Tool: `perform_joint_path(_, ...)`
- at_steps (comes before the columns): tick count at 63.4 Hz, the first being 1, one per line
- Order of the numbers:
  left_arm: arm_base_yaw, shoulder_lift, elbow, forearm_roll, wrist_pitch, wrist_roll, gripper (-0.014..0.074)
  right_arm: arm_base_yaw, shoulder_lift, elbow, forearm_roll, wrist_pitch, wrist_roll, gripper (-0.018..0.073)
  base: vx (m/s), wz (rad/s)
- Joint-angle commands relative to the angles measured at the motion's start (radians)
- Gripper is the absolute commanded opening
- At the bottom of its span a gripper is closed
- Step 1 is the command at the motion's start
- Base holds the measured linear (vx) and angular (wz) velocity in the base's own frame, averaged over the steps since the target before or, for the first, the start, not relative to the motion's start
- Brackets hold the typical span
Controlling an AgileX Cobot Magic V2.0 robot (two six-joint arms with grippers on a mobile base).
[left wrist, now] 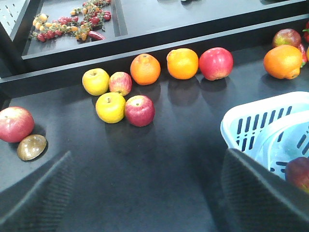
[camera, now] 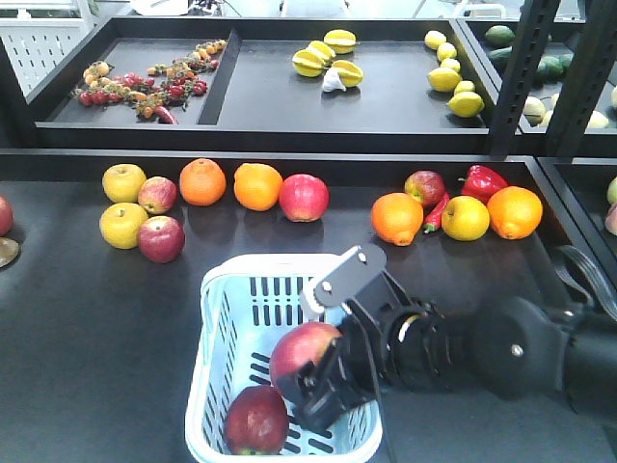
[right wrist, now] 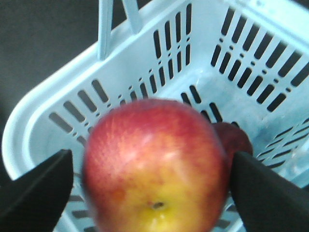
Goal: Pick three apples into basket with both arms
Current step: 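Release the apple into the basket and withdraw the right gripper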
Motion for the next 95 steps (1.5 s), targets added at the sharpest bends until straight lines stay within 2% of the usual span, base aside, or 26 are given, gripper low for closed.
perform_joint_path(1, -0.001, -0.001, -0.021, 0.009, -0.061, -0.010, 0.0593, 0.001, -0.028, -0.037, 0.012, -0.049, 0.003, 0.0673, 0.00, 0.00)
perform_joint_path(13, -0.001, -0.001, -0.021, 0.009, -0.061, -0.010, 0.0593, -0.001, -0.029, -0.037, 0.012, -0.013, 0.012, 0.0664, 0.00, 0.00)
perform_joint_path(22, -0.001, -0.001, -0.021, 0.009, -0.061, -0.010, 0.0593, -0.024, -0.040, -0.037, -0.002, 0.045, 0.076, 0.0651, 0.00, 0.00)
perform_joint_path(32, -0.001, -0.001, -0.021, 0.009, -0.061, -0.010, 0.0593, -0.151, -0.088, -0.037, -0.095, 0.147, 0.196, 0.0635, 0.00, 0.00)
perform_joint_path(46, -0.001, -0.001, -0.021, 0.009, -0.061, -0.010, 0.0593, -0.404, -0.241, -0.037, -0.367, 0.366, 0.365, 0.0614, 0.00, 0.00)
perform_joint_path(59, -0.001, -0.001, -0.021, 0.009, -0.061, -0.010, 0.0593, -0.549, -0.404, -0.037, -0.541, 0.493, 0.460, 0.0601, 0.00, 0.00)
perform_joint_path(73, -0.001, -0.001, -0.021, 0.009, -0.061, -0.010, 0.0593, -0.621, -0.574, -0.037, -0.636, 0.587, 0.544, 0.0594, 0.00, 0.00)
perform_joint_path(95, -0.001, -0.001, -0.021, 0.009, -0.061, -0.010, 0.0593, -0.620, -0.720, -0.037, -0.697, 0.653, 0.638, 0.0595, 0.00, 0.00)
